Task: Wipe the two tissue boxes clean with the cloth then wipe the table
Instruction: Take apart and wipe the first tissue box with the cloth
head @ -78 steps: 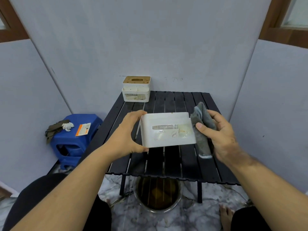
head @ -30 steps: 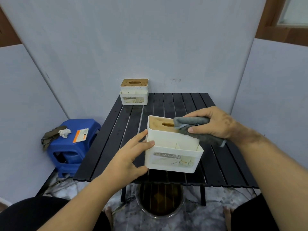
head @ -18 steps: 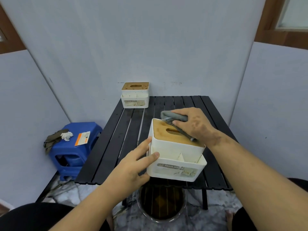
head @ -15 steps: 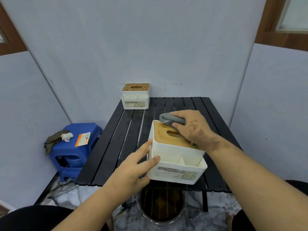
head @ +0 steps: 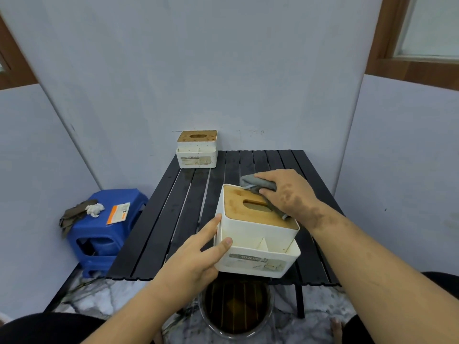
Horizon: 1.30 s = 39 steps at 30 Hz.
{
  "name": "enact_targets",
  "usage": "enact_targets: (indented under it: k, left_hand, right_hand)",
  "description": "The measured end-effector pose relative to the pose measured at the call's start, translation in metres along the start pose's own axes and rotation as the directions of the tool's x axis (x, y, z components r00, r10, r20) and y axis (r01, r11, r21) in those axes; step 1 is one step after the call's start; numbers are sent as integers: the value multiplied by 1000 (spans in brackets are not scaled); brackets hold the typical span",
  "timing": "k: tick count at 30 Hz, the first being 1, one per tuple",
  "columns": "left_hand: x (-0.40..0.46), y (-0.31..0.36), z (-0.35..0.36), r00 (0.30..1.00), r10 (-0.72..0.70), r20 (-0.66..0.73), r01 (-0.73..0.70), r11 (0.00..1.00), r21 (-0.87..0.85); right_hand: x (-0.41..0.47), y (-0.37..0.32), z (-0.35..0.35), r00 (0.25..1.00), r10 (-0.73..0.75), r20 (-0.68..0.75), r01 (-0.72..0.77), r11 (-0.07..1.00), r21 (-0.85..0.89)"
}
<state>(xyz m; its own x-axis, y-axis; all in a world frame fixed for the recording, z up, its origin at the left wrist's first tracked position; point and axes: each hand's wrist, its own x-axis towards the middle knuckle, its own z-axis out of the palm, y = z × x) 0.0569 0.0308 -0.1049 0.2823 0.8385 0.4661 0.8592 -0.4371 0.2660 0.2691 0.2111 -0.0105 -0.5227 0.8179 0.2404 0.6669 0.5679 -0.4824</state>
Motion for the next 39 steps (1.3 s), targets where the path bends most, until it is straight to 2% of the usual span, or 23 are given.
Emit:
enact_targets:
  k: [5,8,10,14,16,18,21,23,27,31,34,36,39]
  left_hand:
    - [0,-2,6,1000,-16,-11,15,998,-53]
    - [2,6,7,999,3,-33,-5,997,-71]
    - [3,15,4,998,-55,-28,51,992,-117]
    - [-1,17,4,997,-79,-4,78,993,-89]
    - [-1,17,2,982,-186,46,189,978,-92]
    - [0,20,0,960,-270,80,278,952,-129]
    - [3,24,-3,948,-307,85,317,931,-178]
    - [5,26,-5,945,-320,72,328,923,-202]
    - [7,25,-5,941,-337,20,332,913,-238]
    - [8,14,3,924,-375,-76,346,903,-255]
    - [11,10,10,883,-443,-155,378,867,-324]
    - [12,8,15,863,-470,-184,397,857,-328]
    - [12,4,22,834,-510,-209,431,840,-331]
  right_hand:
    - [-11,38,-15,996,80,40,-84,992,93]
    - [-20,52,-16,988,152,-12,-146,965,217]
    - [-27,54,-9,967,250,-56,-217,916,337]
    - [-42,50,13,913,396,-101,-251,740,624]
    - [-46,50,20,895,432,-109,-215,633,744]
    - [-48,49,26,883,459,-96,-185,529,828]
    - [-48,47,33,854,517,-59,-165,377,911]
    - [-46,46,38,835,547,-66,-153,345,926]
    - [-38,43,48,821,564,-83,-132,330,935]
    - [-35,38,53,853,510,-113,-98,368,925]
    - [-40,32,50,893,389,-227,-2,509,861]
    - [-43,28,45,922,247,-299,84,626,776]
    - [-47,23,28,957,11,-290,178,768,615]
